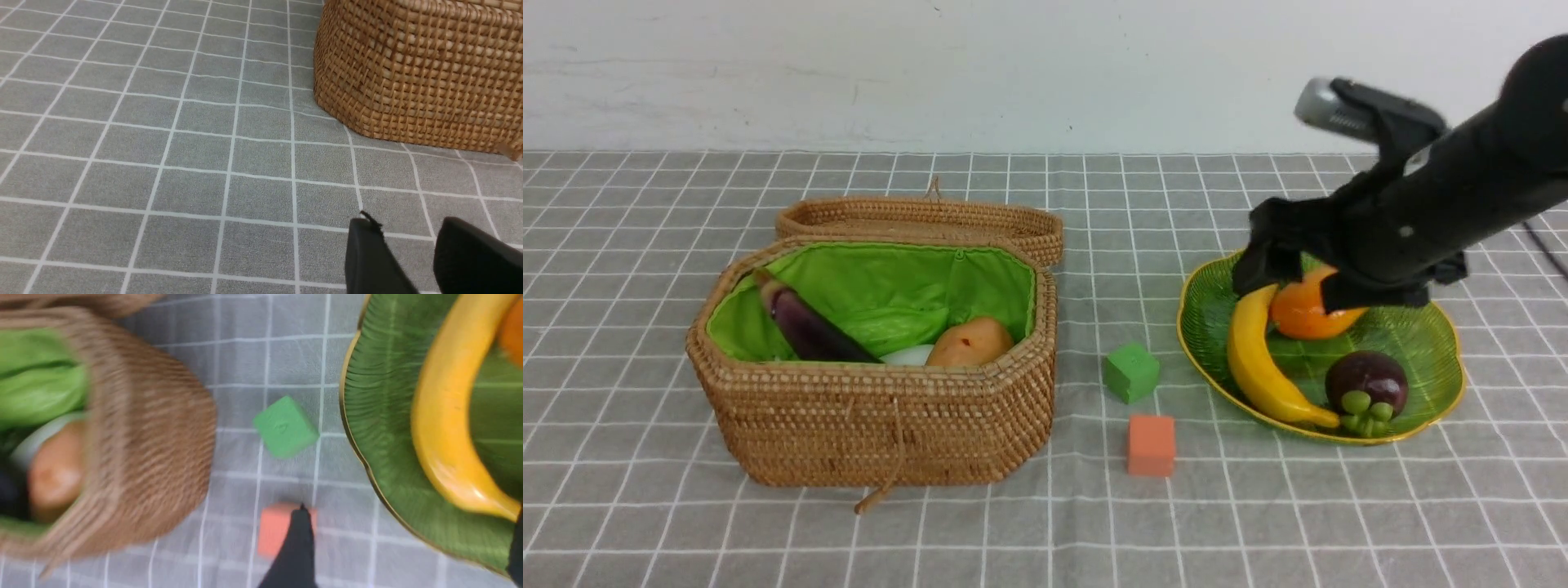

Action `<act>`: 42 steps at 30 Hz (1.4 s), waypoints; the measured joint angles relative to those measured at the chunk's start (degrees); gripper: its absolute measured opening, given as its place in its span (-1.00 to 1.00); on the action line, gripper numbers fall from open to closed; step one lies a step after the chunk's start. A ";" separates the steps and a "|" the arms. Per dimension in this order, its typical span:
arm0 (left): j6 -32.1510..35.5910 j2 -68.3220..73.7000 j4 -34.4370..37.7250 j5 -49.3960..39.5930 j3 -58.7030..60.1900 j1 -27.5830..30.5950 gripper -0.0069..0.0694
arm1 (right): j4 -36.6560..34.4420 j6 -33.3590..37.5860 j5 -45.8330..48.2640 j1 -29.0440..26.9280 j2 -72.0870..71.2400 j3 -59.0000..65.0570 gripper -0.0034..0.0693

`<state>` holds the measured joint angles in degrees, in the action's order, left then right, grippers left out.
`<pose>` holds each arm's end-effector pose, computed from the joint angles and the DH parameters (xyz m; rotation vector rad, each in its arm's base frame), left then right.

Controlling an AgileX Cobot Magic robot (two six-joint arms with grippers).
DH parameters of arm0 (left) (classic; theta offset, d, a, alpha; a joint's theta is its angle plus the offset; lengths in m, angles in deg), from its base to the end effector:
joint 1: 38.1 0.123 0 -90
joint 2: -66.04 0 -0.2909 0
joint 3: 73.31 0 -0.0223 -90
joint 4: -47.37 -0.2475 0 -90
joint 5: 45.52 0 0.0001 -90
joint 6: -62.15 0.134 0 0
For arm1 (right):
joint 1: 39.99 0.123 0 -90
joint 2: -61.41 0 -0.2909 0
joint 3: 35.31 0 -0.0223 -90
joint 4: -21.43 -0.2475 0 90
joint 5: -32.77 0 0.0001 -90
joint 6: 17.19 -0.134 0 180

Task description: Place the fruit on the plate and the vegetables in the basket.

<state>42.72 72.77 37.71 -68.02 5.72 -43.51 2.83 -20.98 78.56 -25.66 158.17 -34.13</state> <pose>0.0839 0.0007 0.1563 -0.1276 1.8815 -0.1296 0.3435 0.1194 0.2967 -0.0413 2.5208 0.5139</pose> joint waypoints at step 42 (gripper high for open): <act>0.00 0.00 0.00 0.00 0.00 0.00 -0.19 | 15.02 -6.66 6.15 0.00 -42.14 44.51 -0.94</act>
<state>42.72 72.77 37.71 -68.02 5.72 -43.51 17.85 -27.64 84.71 -25.66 116.03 10.38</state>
